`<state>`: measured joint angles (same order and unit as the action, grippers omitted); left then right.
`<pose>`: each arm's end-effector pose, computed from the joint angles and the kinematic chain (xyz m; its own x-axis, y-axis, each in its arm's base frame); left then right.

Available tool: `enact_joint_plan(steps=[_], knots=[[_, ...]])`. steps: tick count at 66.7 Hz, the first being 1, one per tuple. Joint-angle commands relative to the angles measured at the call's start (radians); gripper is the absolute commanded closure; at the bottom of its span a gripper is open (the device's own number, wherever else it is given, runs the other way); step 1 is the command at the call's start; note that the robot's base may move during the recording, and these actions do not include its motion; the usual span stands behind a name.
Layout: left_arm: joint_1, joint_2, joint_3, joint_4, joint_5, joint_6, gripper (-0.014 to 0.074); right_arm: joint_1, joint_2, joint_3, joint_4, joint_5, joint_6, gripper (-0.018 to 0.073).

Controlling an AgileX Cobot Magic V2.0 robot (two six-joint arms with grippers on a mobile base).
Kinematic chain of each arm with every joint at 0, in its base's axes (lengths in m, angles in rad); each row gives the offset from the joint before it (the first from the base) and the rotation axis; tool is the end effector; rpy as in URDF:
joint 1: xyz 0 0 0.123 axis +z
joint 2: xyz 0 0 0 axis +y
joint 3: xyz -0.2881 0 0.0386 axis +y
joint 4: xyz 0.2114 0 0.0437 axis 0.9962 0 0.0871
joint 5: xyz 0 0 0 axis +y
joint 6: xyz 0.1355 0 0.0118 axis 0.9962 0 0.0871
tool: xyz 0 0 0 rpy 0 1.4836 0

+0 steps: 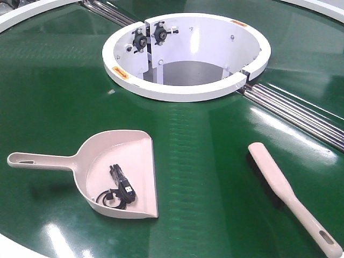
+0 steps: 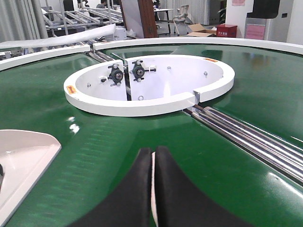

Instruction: Clean and inspect green conveyor with broom and dustpan

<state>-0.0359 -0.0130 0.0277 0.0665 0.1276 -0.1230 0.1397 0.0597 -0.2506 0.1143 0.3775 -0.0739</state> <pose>0.0592 -0.0010 0.1909 -0.0562 -0.0550 -0.9969 0.0243 0.9981 -0.0565 0.0480 0.0125 0.2485 -0.1019 0.0184 -0.9946 -0.1773 0.9835 0.0363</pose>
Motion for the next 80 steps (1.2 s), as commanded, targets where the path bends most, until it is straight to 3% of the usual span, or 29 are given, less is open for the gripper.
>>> enact_joint_plan(steps=[1, 43, 52, 58, 65, 80], knots=[[0.003, -0.015, 0.031, -0.007, -0.066, -0.01, 0.0603, -0.004, 0.012, -0.026, 0.001, -0.072, -0.002, 0.0569], [0.003, -0.014, 0.031, -0.007, -0.066, -0.01, 0.0603, -0.004, 0.012, -0.026, 0.0, -0.07, -0.003, 0.0569], [0.003, -0.014, 0.031, -0.007, -0.066, -0.01, 0.0603, -0.037, 0.012, -0.026, -0.132, -0.071, 0.017, 0.0569], [0.003, -0.014, 0.031, -0.007, -0.066, -0.01, 0.0603, -0.101, 0.008, -0.026, -0.134, -0.072, 0.05, 0.0569], [0.003, -0.014, 0.031, -0.007, -0.066, -0.01, 0.0603, -0.158, 0.008, 0.054, -0.13, -0.138, 0.053, 0.0569], [0.003, -0.014, 0.031, -0.007, -0.066, -0.01, 0.0603, -0.154, -0.054, 0.286, -0.062, -0.293, 0.053, 0.0569]])
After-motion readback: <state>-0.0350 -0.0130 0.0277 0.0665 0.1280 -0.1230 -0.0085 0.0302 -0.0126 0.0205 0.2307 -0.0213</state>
